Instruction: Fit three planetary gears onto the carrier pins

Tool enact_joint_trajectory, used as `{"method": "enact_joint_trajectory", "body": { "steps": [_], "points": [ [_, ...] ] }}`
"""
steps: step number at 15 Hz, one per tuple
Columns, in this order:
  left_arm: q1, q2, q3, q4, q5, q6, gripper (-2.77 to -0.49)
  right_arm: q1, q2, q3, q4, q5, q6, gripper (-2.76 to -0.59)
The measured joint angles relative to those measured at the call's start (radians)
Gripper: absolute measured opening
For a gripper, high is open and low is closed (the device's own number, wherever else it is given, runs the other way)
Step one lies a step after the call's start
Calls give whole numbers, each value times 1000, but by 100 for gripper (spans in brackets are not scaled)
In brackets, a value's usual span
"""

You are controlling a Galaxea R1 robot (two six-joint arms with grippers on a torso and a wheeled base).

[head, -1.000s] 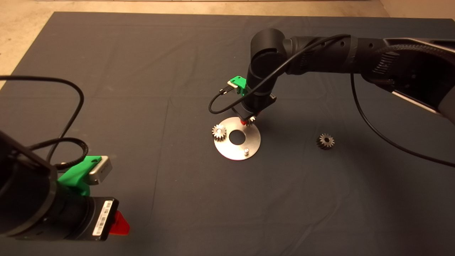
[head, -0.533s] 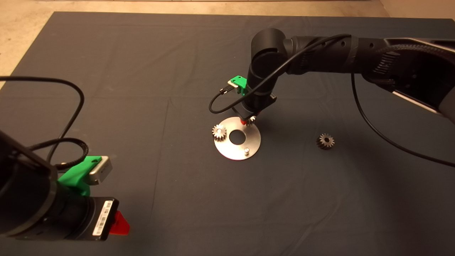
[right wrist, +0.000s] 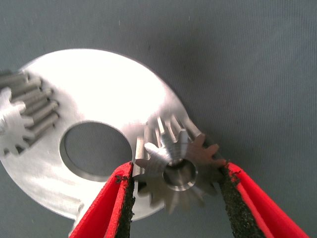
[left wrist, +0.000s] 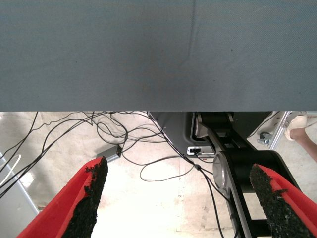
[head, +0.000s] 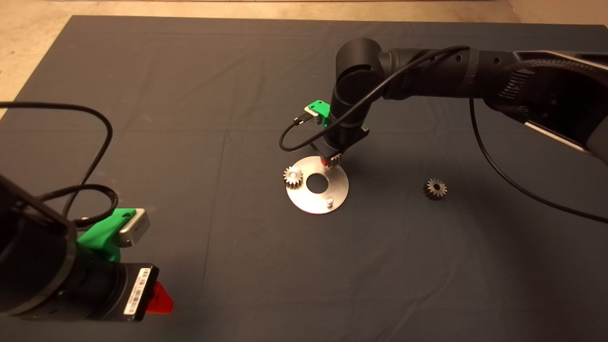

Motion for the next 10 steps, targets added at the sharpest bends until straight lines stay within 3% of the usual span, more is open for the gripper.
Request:
{"method": "enact_joint_trajectory", "body": {
  "steps": [8,10],
  "points": [
    [0,0,0,0,0,0,-122,6,-3,37,0,-5,1,-188],
    [0,0,0,0,0,0,-122,20,-15,45,0,-5,1,-176]
  ]
}}
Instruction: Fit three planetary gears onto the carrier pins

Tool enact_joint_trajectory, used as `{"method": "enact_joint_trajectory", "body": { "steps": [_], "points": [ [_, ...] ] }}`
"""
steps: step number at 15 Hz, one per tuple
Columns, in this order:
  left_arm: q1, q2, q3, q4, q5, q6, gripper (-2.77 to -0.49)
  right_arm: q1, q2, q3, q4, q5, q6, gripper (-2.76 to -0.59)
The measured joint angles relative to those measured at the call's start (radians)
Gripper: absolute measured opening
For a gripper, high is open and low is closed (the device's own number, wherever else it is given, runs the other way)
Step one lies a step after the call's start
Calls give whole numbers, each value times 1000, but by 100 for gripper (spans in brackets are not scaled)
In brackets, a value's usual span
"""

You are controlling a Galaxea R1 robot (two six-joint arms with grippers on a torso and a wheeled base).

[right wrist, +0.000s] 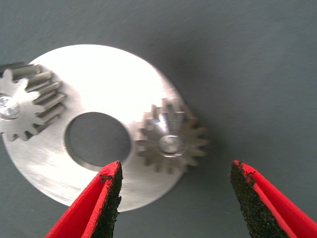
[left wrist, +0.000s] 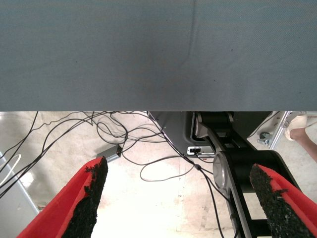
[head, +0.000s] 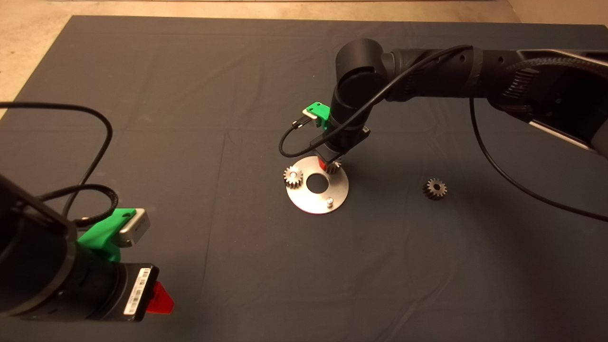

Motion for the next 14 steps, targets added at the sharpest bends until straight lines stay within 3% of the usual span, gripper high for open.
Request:
{"method": "enact_joint_trajectory", "body": {
  "steps": [4,7,9,10,11,14],
  "points": [
    [0,0,0,0,0,0,-122,38,-69,87,0,3,3,-163],
    [0,0,0,0,0,0,-122,55,-229,191,8,6,6,-147],
    [0,0,0,0,0,0,-122,69,-340,236,14,-7,7,-145],
    [0,1,0,0,0,0,-122,74,-395,272,21,-18,7,-136],
    [0,2,0,0,0,0,-122,74,-418,295,35,-16,7,-134],
    [6,2,0,0,1,0,-122,74,-462,334,93,3,6,-122]
  ]
}}
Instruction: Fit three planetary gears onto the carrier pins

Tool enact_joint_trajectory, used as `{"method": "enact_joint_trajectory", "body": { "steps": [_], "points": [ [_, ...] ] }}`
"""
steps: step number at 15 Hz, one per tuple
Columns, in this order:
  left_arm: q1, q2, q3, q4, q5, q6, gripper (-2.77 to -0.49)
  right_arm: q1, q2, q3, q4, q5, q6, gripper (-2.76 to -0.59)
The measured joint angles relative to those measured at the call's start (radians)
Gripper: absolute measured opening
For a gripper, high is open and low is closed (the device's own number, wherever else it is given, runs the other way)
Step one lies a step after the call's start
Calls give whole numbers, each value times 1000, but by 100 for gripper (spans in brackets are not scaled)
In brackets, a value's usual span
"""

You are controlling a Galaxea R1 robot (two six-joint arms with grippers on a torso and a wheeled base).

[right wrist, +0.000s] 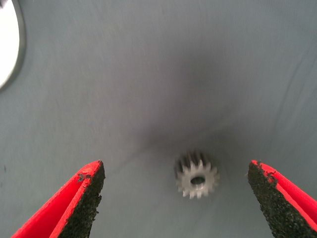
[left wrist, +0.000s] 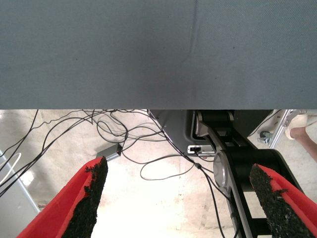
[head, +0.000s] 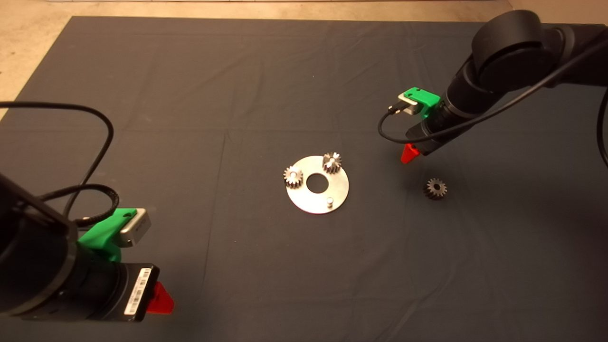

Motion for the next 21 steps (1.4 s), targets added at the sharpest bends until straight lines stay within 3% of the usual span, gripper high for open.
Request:
{"method": "enact_joint_trajectory", "body": {
  "steps": [2,4,5,8,13,16,21],
  "points": [
    [0,1,0,0,-1,0,-122,0,-45,5,31,-1,0,-103],
    [8,1,0,0,-1,0,-122,0,-78,5,54,-14,0,-95],
    [11,1,0,0,0,0,-122,0,-84,6,64,-14,0,-90],
    [11,1,0,0,0,0,-122,0,-103,14,80,0,-1,-89],
    [14,6,0,0,0,0,-122,-3,-145,13,92,-7,-2,-89],
    [17,8,0,0,0,0,-122,-28,-152,15,98,-3,-4,-89],
    [17,18,0,0,0,0,-122,-64,-163,15,102,-7,-4,-89]
  ]
}}
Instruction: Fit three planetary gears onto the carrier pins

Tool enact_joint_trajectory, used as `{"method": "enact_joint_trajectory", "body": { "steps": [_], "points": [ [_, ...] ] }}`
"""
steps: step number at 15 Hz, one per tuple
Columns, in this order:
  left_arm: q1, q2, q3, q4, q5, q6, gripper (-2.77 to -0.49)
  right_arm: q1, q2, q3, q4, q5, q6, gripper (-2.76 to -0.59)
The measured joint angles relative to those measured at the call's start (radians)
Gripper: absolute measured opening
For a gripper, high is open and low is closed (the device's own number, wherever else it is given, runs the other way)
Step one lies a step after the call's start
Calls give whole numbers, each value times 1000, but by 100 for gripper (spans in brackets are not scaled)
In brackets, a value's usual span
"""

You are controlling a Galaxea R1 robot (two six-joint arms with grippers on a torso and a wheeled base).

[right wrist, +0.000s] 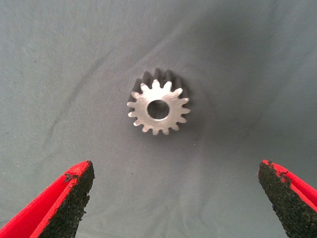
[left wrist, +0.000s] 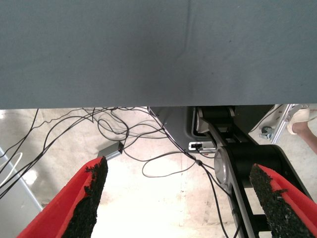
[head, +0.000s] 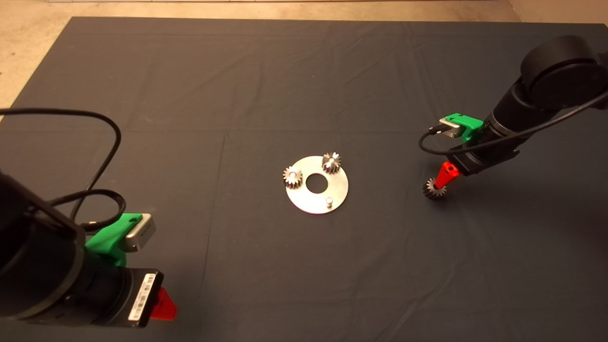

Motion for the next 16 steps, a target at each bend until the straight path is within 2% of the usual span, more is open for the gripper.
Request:
{"method": "enact_joint_trajectory", "body": {
  "steps": [3,9,16],
  "points": [
    [0,0,0,0,0,2,-122,-26,2,0,0,0,0,-89],
    [0,3,0,0,0,6,-122,-32,6,1,0,1,-1,-89],
    [0,36,0,0,0,6,-122,-58,6,1,-7,0,-11,-89]
  ]
}}
